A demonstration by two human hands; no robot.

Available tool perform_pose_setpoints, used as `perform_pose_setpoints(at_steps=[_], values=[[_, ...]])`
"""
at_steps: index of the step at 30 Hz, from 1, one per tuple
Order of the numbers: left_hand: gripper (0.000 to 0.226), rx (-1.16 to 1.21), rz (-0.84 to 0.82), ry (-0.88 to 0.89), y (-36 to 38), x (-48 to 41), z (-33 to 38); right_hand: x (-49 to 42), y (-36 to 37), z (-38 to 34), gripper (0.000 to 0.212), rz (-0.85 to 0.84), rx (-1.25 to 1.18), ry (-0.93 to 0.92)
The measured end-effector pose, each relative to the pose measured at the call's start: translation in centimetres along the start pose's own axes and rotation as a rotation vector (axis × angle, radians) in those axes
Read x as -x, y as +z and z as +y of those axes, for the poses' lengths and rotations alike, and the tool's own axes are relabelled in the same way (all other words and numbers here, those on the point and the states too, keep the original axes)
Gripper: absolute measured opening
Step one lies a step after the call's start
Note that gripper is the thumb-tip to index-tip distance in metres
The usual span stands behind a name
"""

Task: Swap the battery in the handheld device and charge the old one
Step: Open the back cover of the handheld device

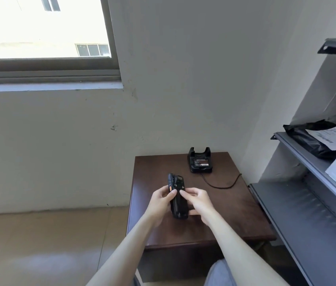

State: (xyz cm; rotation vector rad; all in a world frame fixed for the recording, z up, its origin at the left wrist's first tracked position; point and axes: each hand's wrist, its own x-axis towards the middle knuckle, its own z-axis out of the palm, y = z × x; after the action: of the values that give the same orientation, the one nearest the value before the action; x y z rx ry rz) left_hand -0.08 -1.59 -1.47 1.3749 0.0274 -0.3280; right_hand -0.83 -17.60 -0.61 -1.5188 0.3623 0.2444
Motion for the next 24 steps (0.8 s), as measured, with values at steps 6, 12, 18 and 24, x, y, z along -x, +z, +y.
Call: perform_pose_setpoints(at_steps=[6, 12, 18, 24], values=[[0.036, -0.216, 0.260, -0.003, -0.8, -1.5, -1.6, -2.1, 0.1, 1.6, 0.028, 0.141, 0.103, -0.037], [0.037, -0.396, 0.332, -0.016, -1.4, -2.5, -2.6, -3.1, 0.5, 2.0, 0.030, 0.237, 0.217, -0.050], [0.037, -0.517, 0.344, -0.003, -1.6, -3.2, -3.2, -4.2, 0.6, 3.2, 0.024, 0.288, 0.304, -0.050], [0.035, -0.553, 0.310, -0.009, -1.4, -3.4, -3.1, -4.3, 0.9, 3.4, 0.029, 0.339, 0.355, -0.053]])
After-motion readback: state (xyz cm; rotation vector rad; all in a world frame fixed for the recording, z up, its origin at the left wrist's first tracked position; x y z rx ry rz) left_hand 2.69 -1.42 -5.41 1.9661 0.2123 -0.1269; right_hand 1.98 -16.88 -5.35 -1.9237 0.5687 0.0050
